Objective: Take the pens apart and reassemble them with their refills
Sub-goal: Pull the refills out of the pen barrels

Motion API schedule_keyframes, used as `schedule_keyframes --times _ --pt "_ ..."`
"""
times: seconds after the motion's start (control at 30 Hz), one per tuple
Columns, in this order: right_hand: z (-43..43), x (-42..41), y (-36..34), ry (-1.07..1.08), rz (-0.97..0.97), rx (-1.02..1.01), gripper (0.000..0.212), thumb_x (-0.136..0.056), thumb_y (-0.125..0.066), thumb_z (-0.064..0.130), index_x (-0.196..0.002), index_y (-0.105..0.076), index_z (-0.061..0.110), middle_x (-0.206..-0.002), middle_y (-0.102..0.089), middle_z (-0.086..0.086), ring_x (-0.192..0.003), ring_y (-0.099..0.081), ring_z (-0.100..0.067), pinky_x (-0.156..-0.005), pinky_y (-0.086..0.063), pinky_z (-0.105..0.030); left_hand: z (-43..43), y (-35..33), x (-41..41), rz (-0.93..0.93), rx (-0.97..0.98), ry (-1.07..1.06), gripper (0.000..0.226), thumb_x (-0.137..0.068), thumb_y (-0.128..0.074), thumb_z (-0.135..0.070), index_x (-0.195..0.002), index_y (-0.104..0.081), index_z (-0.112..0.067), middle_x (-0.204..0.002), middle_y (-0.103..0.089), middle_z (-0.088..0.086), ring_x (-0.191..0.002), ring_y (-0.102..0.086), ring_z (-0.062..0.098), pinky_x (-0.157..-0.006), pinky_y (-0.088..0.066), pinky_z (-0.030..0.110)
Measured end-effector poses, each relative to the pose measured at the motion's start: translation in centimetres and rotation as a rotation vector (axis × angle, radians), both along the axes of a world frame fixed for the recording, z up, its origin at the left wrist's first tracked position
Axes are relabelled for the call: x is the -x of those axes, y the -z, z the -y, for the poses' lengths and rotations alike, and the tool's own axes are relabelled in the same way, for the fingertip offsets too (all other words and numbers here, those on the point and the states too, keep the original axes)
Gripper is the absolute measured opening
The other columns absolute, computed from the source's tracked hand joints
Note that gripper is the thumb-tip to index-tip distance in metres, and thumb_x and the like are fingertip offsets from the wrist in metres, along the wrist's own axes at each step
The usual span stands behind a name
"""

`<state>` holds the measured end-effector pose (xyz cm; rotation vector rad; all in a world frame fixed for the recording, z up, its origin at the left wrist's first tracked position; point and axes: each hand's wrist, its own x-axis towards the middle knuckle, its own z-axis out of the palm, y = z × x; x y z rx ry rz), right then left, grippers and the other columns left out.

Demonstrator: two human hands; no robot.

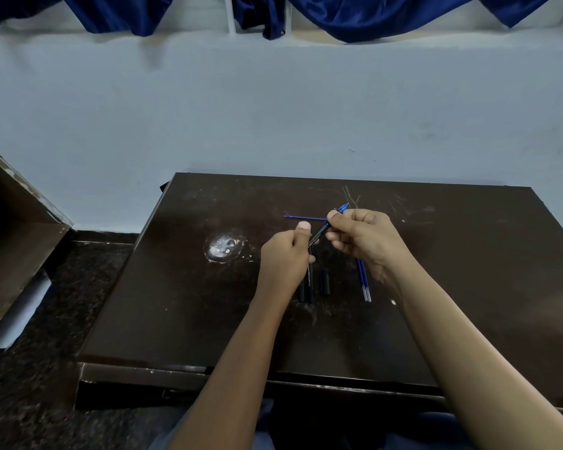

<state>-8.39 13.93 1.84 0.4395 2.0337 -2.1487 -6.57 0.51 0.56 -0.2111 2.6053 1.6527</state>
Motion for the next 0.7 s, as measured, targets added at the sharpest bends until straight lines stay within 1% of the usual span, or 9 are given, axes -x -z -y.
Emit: schedule_keyframes --times 0.07,0.13,0.2,0.27,0.33,0.5,0.6,0.67,0.7 --pt "-0.04 0.00 0.00 -0.005 0.000 -0.008 0.021 -0.086 -0.068 0.025 -0.074 -0.063 0.010 -0.070 -0.064 -0.006 -0.059 -0.062 -0.005 -0.061 -0.054 -0.018 0.09 -0.03 -0.17 -0.012 0.014 0.028 0.038 -0.099 -0.045 -0.034 -0.089 -0.074 -0.011 -0.078 -0.069 -0.006 -0.060 -0.059 0.000 -0.053 -0.039 -0.001" --pt "-0.07 -0.06 -0.05 -0.005 0.001 -0.006 0.020 -0.087 -0.068 0.024 -0.075 -0.064 0.008 -0.070 -0.065 -0.007 -0.058 -0.063 -0.005 -0.060 -0.054 -0.018 0.20 -0.07 -0.26 -0.066 0.018 0.012 0.022 -0.092 -0.059 -0.031 -0.087 -0.070 -0.013 -0.076 -0.065 -0.012 -0.067 -0.058 -0.002 -0.058 -0.039 -0.002" --pt "-0.06 -0.12 -0.09 -0.006 -0.001 -0.001 0.021 -0.087 -0.068 0.024 -0.074 -0.064 0.008 -0.069 -0.065 -0.007 -0.060 -0.063 -0.006 -0.060 -0.054 -0.017 0.21 0.04 -0.21 -0.080 -0.011 -0.008 0.017 -0.087 -0.065 -0.033 -0.089 -0.065 -0.016 -0.085 -0.065 -0.010 -0.076 -0.058 -0.002 -0.059 -0.041 0.003" --pt "-0.01 -0.14 -0.09 -0.005 -0.003 -0.001 0.021 -0.086 -0.069 0.024 -0.072 -0.064 0.010 -0.066 -0.065 -0.004 -0.059 -0.063 -0.005 -0.060 -0.053 -0.018 -0.05 -0.11 -0.20 -0.009 -0.020 0.009 0.032 -0.094 -0.053 -0.040 -0.093 -0.067 -0.012 -0.091 -0.069 -0.002 -0.071 -0.060 0.000 -0.058 -0.038 0.009" --pt "0.01 -0.14 -0.04 -0.006 0.001 -0.007 0.021 -0.086 -0.069 0.025 -0.071 -0.064 0.010 -0.065 -0.065 -0.004 -0.057 -0.062 -0.005 -0.061 -0.053 -0.019 -0.10 -0.27 -0.22 0.031 0.008 0.055 0.043 -0.099 -0.041 -0.039 -0.094 -0.073 -0.011 -0.083 -0.070 -0.002 -0.061 -0.058 0.001 -0.057 -0.038 0.013" --pt "0.03 -0.09 0.01 -0.016 0.011 -0.040 0.020 -0.087 -0.068 0.024 -0.073 -0.065 0.009 -0.065 -0.065 -0.004 -0.058 -0.062 -0.006 -0.061 -0.053 -0.018 0.28 0.05 -0.16 -0.062 -0.008 -0.005 0.027 -0.092 -0.058 -0.034 -0.089 -0.074 -0.012 -0.078 -0.070 -0.003 -0.072 -0.064 0.008 -0.064 -0.043 0.013" --pt "0.10 -0.14 0.04 -0.017 -0.005 -0.033 0.020 -0.087 -0.068 0.025 -0.073 -0.065 0.010 -0.065 -0.065 -0.002 -0.058 -0.061 -0.005 -0.060 -0.053 -0.017 -0.01 -0.15 -0.13 0.003 0.005 0.018 0.036 -0.097 -0.048 -0.036 -0.090 -0.071 -0.009 -0.074 -0.067 -0.003 -0.057 -0.058 0.001 -0.052 -0.039 0.005" --pt "0.04 -0.16 -0.08 -0.053 -0.031 0.016 0.017 -0.090 -0.064 0.022 -0.079 -0.066 0.010 -0.073 -0.067 -0.001 -0.067 -0.062 -0.007 -0.065 -0.052 -0.017 -0.26 -0.27 -0.16 0.057 -0.062 0.057 0.041 -0.100 -0.040 -0.034 -0.090 -0.073 -0.013 -0.078 -0.071 -0.005 -0.054 -0.054 0.000 -0.054 -0.042 0.012" --pt "-0.09 -0.13 -0.14 -0.088 -0.039 0.071 0.014 -0.093 -0.059 0.019 -0.085 -0.067 0.010 -0.083 -0.070 -0.002 -0.076 -0.064 -0.009 -0.073 -0.052 -0.019 -0.33 -0.37 -0.18 0.087 -0.105 0.065 0.041 -0.100 -0.039 -0.034 -0.088 -0.074 -0.016 -0.079 -0.073 -0.006 -0.053 -0.052 0.000 -0.058 -0.041 0.016"
